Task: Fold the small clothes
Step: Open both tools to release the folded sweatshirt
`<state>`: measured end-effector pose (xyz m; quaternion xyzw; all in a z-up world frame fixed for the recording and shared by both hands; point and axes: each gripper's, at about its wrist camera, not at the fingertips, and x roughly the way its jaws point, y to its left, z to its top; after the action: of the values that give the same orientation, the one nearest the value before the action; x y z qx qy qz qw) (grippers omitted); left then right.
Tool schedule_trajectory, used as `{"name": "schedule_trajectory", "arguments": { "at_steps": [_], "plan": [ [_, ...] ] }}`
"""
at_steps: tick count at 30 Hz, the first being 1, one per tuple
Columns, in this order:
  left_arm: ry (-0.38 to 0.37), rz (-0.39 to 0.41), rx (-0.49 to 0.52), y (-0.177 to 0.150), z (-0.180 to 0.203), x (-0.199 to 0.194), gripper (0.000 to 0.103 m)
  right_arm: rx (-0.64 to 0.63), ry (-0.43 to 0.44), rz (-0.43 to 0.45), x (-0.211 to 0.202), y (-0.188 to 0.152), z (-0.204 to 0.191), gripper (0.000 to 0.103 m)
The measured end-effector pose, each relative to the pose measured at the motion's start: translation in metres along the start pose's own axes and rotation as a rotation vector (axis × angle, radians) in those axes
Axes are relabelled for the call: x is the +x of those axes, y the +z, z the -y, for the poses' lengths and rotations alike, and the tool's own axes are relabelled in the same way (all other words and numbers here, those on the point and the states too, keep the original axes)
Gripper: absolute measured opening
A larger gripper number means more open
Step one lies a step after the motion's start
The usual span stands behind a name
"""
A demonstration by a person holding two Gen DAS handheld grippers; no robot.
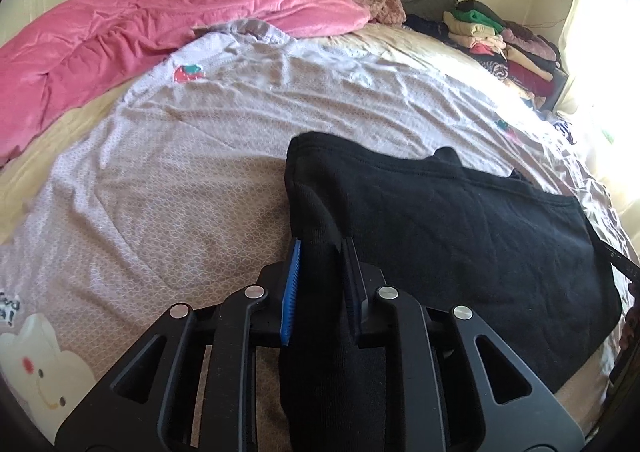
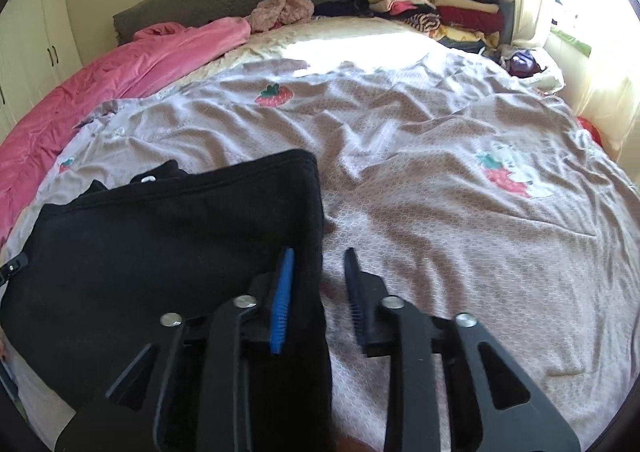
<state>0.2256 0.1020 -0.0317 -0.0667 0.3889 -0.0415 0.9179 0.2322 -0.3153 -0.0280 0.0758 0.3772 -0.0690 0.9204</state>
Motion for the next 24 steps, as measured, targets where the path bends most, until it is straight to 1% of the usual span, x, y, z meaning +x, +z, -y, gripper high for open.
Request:
{"name": "schedule_trajectory", "arguments": {
  "at_steps": [2, 4, 5, 6, 8, 11, 13, 14, 15, 16, 18, 20, 24],
  "plan": [
    [-0.012, 0.036, -0.003, 0.001, 0.003, -0.014, 0.013, 0.000, 0.012, 0.032, -0.014, -0.001, 0.001, 0.031],
    [-0.024, 0.070, 0.000, -0.001, 0.009, -0.028, 0.019, -0.015, 0.025, 0.054, -0.028, -0.006, -0.003, 0.037],
    [-0.034, 0.081, 0.007, -0.003, 0.013, -0.034, 0.023, -0.029, 0.039, 0.060, -0.034, -0.008, -0.006, 0.040],
    [-0.048, 0.087, 0.020, -0.006, 0.019, -0.040, 0.027, -0.051, 0.054, 0.063, -0.039, -0.013, -0.012, 0.041],
    [-0.066, 0.087, 0.040, -0.011, 0.032, -0.045, 0.031, -0.090, 0.073, 0.065, -0.046, -0.019, -0.025, 0.041],
    [-0.102, 0.057, 0.104, -0.022, 0.058, -0.044, 0.037, -0.166, 0.120, 0.048, -0.049, -0.029, -0.054, 0.042],
    [-0.113, 0.044, 0.143, -0.029, 0.074, -0.042, 0.040, -0.227, 0.159, 0.043, -0.050, -0.035, -0.079, 0.042],
    [-0.114, 0.035, 0.166, -0.033, 0.082, -0.041, 0.042, -0.245, 0.170, 0.043, -0.050, -0.036, -0.088, 0.044],
    [-0.109, 0.025, 0.190, -0.038, 0.090, -0.038, 0.046, -0.265, 0.180, 0.041, -0.050, -0.038, -0.098, 0.047],
    [-0.094, 0.006, 0.218, -0.043, 0.097, -0.033, 0.048, -0.288, 0.192, 0.035, -0.049, -0.040, -0.109, 0.047],
    [-0.055, -0.061, 0.253, -0.055, 0.104, -0.017, 0.051, -0.317, 0.207, 0.025, -0.047, -0.043, -0.124, 0.048],
    [-0.045, -0.073, 0.269, -0.062, 0.105, -0.013, 0.051, -0.348, 0.219, 0.015, -0.045, -0.048, -0.135, 0.048],
    [-0.081, -0.077, 0.234, -0.061, 0.096, -0.015, 0.051, -0.345, 0.207, 0.003, -0.042, -0.051, -0.133, 0.048]
  ]
}}
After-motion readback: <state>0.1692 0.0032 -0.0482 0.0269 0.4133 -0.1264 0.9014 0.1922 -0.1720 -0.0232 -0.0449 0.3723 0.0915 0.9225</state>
